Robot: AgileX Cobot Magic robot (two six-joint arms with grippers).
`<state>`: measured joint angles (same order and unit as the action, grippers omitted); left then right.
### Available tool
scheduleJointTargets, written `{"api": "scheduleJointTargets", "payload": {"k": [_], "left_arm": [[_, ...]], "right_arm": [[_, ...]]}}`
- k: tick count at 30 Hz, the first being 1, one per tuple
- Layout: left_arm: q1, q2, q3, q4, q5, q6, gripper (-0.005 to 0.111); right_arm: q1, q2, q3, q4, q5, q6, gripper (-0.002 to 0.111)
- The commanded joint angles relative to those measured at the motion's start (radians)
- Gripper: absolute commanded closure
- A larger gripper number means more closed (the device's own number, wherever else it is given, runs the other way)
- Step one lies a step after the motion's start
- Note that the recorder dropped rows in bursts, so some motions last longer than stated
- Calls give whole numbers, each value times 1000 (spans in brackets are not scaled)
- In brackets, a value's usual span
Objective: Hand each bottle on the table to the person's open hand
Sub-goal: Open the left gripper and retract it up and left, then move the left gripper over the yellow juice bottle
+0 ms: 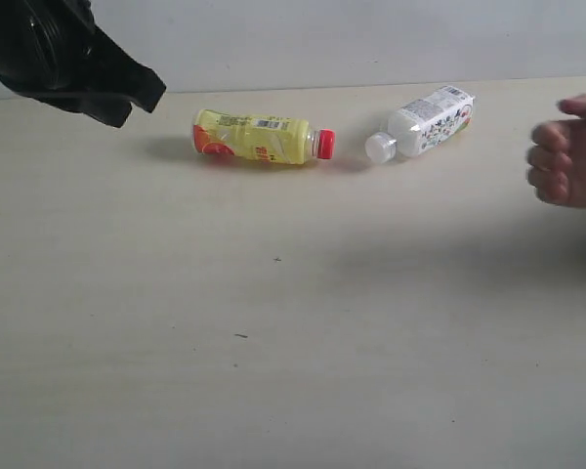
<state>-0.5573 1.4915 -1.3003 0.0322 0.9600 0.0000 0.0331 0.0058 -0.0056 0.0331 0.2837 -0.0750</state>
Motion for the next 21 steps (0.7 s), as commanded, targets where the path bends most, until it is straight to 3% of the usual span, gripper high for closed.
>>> {"api": "scheduleJointTargets", "payload": {"k": [1,17,21], "left_arm": [[2,-9,6,-8,-25,0,107],[2,-9,10,-10,-95,13,107],[0,-18,60,-17,-187,-55,107]], "right_arm": [[-5,-6,6,2,-7,-3,108],[-5,-6,6,2,-7,-3,108],[-5,-6,6,2,-7,-3,108]]}}
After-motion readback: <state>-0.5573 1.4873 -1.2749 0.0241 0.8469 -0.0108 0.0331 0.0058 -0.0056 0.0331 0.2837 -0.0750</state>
